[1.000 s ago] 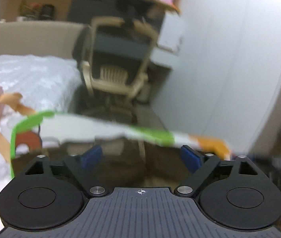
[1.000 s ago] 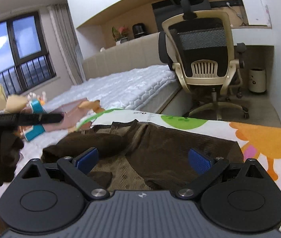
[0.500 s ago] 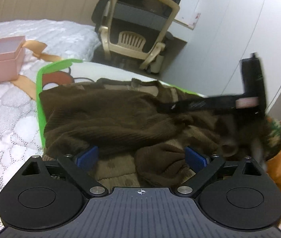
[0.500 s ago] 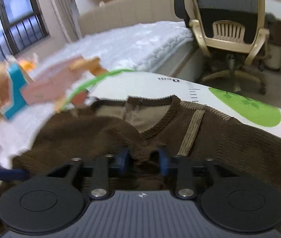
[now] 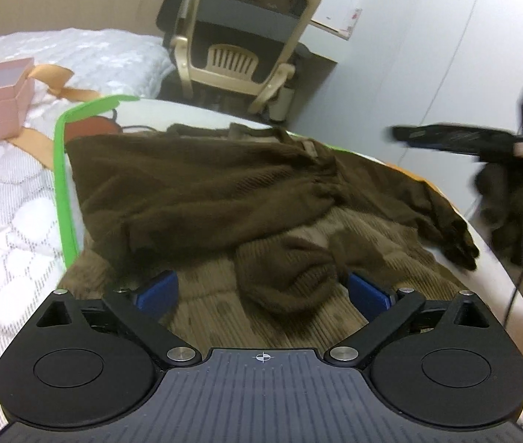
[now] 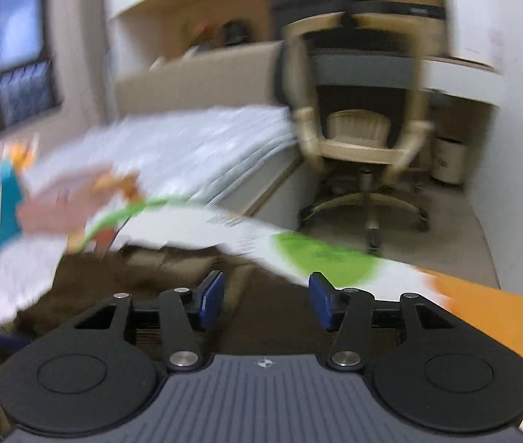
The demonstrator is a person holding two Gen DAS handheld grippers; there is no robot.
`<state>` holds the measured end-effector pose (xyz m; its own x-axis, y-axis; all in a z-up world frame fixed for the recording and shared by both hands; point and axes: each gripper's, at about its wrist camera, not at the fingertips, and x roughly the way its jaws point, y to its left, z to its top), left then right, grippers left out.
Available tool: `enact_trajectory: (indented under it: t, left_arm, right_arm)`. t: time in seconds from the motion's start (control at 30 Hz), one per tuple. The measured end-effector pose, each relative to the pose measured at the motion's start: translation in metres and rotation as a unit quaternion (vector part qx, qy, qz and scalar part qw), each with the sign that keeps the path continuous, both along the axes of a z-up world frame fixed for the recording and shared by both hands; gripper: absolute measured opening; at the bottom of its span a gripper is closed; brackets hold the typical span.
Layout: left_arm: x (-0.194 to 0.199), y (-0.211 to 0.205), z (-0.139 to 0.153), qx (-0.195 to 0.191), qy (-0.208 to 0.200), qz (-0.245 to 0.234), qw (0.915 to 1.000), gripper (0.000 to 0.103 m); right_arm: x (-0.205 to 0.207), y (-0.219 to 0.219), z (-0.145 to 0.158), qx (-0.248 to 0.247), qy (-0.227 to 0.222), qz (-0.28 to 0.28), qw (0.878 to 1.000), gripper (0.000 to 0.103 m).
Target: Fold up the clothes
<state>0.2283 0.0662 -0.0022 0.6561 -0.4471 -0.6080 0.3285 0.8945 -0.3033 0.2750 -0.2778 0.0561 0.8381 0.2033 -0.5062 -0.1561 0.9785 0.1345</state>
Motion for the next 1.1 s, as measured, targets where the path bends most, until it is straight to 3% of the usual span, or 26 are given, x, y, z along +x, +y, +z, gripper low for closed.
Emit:
enact_trajectory:
  t: [0.03,0.13,0.23,0.33,0.43,0.63,0.67,0.7,0.77,0.9,0.97,1.1]
  left_arm:
    - [-0.003,-0.002,-0.003,0.0,0.005,-0.005,1.0,0.102]
    - [-0.013,-0.01,-0.01,0.019,0.004,-0.015,0.9997,0.102]
    - [-0.024,-0.017,-0.013,0.034,-0.001,-0.021,0.9992,0.103]
    - [-0.032,-0.019,-0.012,0.034,0.007,-0.025,0.9991,0.103]
    - [-0.033,-0.016,-0.009,0.027,0.015,-0.017,0.9994,0.103]
    - [-0.037,-0.01,-0.003,0.015,0.03,-0.001,0.9995,0.103]
    - [-0.038,-0.008,-0.002,0.012,0.03,0.002,0.9995,0.103]
    - [-0.038,-0.005,0.0,0.01,0.027,0.003,0.9996,0.103]
    - [-0.038,0.0,0.003,0.006,0.019,0.006,0.9998,0.103]
    - [-0.039,0.011,0.01,-0.003,0.004,0.012,0.9999,0.103]
    - [-0.035,0.013,0.014,-0.009,-0.005,0.01,0.9999,0.103]
    - [-0.025,0.012,0.022,-0.025,-0.021,0.0,0.9995,0.103]
  right_arm:
    - [-0.012,-0.022,0.006,0.009,-0.006,-0.019,1.0,0.052]
    - [-0.05,-0.073,0.009,-0.032,-0.016,-0.08,0.996,0.055]
    - [-0.077,-0.099,-0.007,-0.065,0.008,-0.092,0.994,0.06]
    - [-0.095,-0.103,-0.028,-0.063,0.036,-0.078,0.994,0.06]
    - [-0.113,-0.091,-0.041,-0.038,0.032,-0.04,0.998,0.06]
    - [-0.108,-0.038,-0.062,-0.17,0.036,0.011,0.985,0.067]
    - [-0.1,-0.039,-0.067,-0.181,0.043,0.005,0.983,0.058]
    - [-0.093,-0.039,-0.072,-0.192,0.051,-0.002,0.98,0.037]
    - [-0.08,-0.053,-0.063,-0.16,0.06,-0.018,0.985,0.018]
    - [-0.071,-0.051,0.008,-0.082,-0.012,-0.02,0.996,0.011]
    - [-0.058,-0.029,0.049,-0.057,-0.046,0.014,0.997,0.009]
    - [-0.01,0.044,0.095,-0.007,-0.058,0.106,0.993,0.004]
